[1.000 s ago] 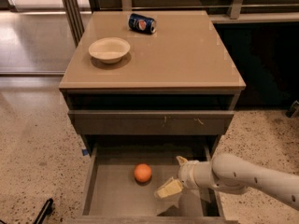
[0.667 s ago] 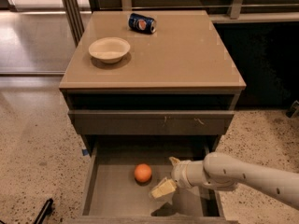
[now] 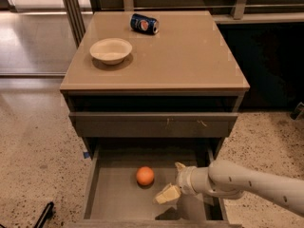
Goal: Pick orange from middle drawer and place on counter
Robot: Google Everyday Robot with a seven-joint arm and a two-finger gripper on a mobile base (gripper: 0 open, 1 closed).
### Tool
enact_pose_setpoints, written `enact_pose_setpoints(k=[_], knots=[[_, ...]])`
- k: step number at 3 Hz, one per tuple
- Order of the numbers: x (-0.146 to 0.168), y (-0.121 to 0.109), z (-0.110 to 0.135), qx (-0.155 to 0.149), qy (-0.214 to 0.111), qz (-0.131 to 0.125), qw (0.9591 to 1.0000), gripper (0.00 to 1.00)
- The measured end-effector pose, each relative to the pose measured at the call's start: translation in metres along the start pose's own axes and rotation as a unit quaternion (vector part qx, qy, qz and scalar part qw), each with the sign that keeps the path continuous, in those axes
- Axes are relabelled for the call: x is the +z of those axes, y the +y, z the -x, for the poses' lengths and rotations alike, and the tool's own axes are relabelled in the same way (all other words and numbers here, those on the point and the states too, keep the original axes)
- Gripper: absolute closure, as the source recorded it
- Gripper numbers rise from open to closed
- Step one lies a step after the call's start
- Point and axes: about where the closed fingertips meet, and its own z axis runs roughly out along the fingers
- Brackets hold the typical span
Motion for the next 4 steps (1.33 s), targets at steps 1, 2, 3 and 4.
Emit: enact_pose_setpoints(k=[1,2,3,4], knots=[[0.027,-0.007,-0.004,-0.025,-0.003,0.005,0.9997,0.0],[0.059,-0.016,-0.002,-0.053,-0.006,0.015,0.9984,0.0],[0.087,-0.021,0.002,-0.064,-0.015,0.024,0.9975,0.0],[0.112,-0.018,0.007,-0.068,-0.027,0.035,0.9967,0.0]])
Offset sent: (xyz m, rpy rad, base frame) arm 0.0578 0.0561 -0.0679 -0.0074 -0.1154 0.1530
